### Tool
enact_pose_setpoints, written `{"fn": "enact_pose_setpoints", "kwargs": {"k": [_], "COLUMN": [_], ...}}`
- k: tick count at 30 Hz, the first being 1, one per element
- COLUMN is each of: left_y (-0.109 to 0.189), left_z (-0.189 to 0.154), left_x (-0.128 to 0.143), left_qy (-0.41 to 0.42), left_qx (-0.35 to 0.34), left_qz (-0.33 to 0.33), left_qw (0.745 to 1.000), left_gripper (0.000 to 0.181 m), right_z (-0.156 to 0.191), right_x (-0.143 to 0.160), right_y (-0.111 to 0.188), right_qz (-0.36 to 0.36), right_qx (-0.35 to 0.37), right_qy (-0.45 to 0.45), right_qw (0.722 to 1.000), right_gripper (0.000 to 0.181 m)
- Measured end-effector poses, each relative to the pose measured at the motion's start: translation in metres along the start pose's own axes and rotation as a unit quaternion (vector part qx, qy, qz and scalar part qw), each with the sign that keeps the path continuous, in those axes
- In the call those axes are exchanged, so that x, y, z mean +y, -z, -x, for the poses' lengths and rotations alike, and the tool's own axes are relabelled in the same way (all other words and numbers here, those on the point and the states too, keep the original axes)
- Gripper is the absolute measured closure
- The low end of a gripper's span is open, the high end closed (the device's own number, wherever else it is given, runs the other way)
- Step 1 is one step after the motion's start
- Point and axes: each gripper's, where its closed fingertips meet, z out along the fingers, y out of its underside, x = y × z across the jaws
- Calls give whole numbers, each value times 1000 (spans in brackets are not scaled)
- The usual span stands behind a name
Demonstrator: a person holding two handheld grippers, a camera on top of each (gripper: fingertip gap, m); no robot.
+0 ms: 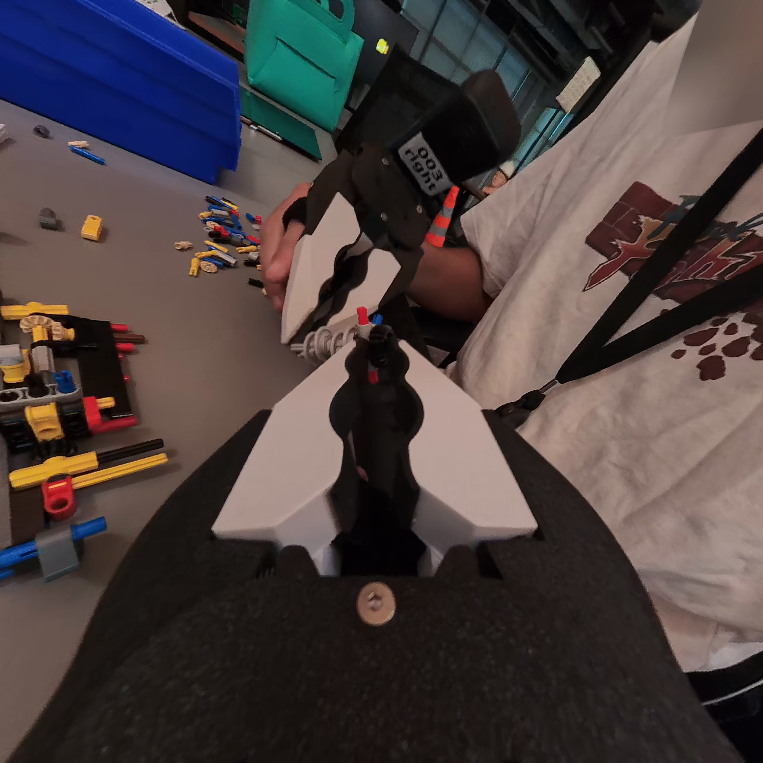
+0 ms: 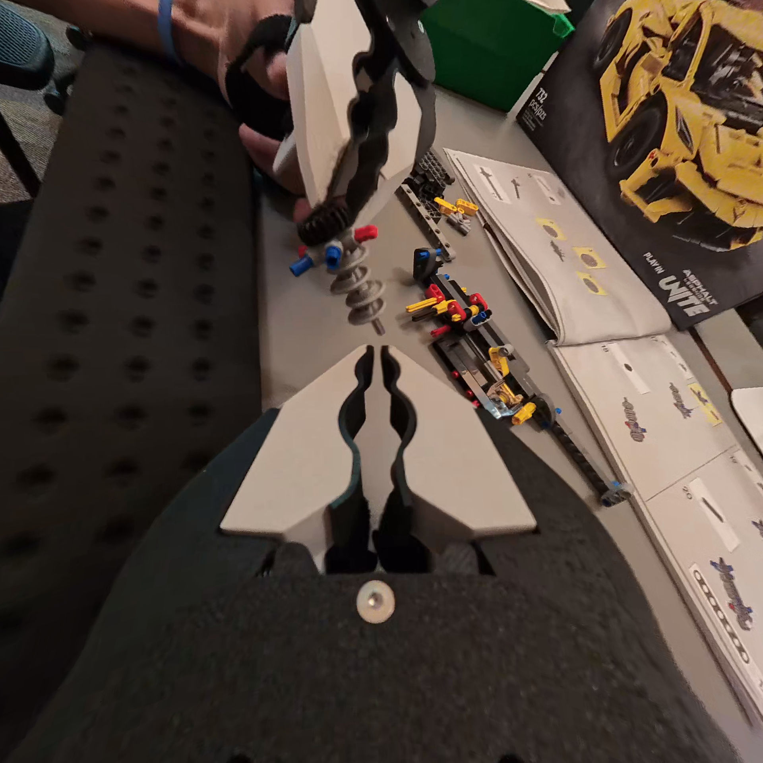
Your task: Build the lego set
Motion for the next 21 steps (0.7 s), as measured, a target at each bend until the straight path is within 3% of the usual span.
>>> {"fn": "enact_pose_setpoints", "kwargs": {"k": [2,8,11,21], "left_y": [1,8,10,11], "left_z": [-2,-15,-17,-19], "left_x": [-2,-13,-18,-23], "left_qy": [14,56,84,91], "left_qx": [16,94,126,144], "left_qz": [-8,-41,-56,-69], "left_qw": [1000,993,987,983], "left_gripper": [174,174,174,174], "right_z": [-1,-2,1,-8], "right_x": [-2,-8,-20,-26], "right_y": [-1,-6,-4,0], "right_qz": [-4,-13,-39,-43], "right_qx": [16,65,73,122], "right_qy": [17,87,106,112], "right_qw": [1000,994,991,985], "right_gripper": [169,171,181,175]}}
